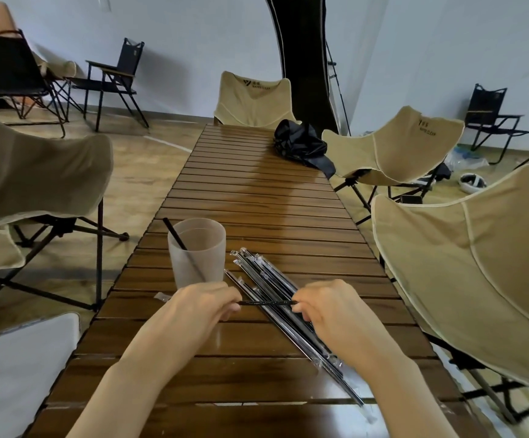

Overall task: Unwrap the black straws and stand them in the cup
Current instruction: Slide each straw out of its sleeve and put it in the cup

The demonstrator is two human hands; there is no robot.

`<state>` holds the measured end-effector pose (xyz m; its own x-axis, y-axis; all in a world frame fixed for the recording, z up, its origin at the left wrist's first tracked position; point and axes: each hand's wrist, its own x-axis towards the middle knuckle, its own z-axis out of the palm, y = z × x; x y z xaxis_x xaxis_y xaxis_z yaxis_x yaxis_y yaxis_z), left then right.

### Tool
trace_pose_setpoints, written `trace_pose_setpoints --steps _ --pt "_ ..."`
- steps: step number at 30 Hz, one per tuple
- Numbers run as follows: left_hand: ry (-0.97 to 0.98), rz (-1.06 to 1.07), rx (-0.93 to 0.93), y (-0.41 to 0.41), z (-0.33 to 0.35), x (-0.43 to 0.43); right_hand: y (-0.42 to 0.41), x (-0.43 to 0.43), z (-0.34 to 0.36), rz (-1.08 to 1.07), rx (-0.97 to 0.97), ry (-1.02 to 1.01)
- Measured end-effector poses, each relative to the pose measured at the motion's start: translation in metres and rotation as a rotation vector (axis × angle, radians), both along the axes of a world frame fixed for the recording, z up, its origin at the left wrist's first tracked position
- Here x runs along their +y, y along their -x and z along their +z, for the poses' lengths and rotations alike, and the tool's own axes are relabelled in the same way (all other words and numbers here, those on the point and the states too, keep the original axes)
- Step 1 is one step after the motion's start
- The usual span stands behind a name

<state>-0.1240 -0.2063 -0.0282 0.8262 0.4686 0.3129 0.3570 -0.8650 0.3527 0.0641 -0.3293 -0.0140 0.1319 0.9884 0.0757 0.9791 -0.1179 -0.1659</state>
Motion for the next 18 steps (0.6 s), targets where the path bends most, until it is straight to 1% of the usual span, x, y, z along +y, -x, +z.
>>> trace_pose_setpoints --steps 1,2,3,4,5,6,7,9,12,13,16,18 --pt "0.167 -0.025 -0.074 -0.003 -0.015 0.006 0.001 0.001 -0.001 0.018 0.0 -0.011" --pt "0.304 -0.113 0.101 -0.007 -0.014 0.001 0.002 0.003 -0.004 0.041 0.006 -0.014" --pt "0.173 -0.142 0.084 -0.011 -0.016 0.001 0.002 0.004 -0.007 0.052 0.017 0.002" --pt "0.172 -0.112 0.114 -0.013 -0.013 0.005 0.003 0.004 -0.01 0.05 0.039 0.028" --pt "0.077 -0.141 0.043 -0.015 -0.015 0.007 0.003 0.004 -0.012 0.055 0.062 0.036" --pt "0.03 -0.12 0.039 -0.015 -0.013 0.007 0.003 0.004 -0.013 0.055 0.104 0.036" --pt "0.079 -0.095 0.013 -0.013 -0.009 0.005 0.001 0.004 -0.013 0.041 0.166 0.036" --pt "0.072 -0.094 -0.069 -0.009 -0.007 0.008 -0.003 0.001 -0.009 -0.024 0.258 -0.009" --pt "0.08 -0.045 -0.063 0.0 -0.003 0.015 -0.016 -0.008 -0.006 -0.102 0.228 -0.071" --pt "0.075 -0.047 -0.023 0.0 -0.003 0.017 -0.019 -0.01 -0.006 -0.108 0.218 -0.075" --pt "0.118 -0.069 0.033 -0.002 -0.008 0.018 -0.02 -0.011 -0.009 -0.1 0.134 0.002" --pt "0.154 -0.087 0.119 -0.004 -0.006 0.017 -0.018 -0.009 -0.011 -0.062 0.051 0.038"
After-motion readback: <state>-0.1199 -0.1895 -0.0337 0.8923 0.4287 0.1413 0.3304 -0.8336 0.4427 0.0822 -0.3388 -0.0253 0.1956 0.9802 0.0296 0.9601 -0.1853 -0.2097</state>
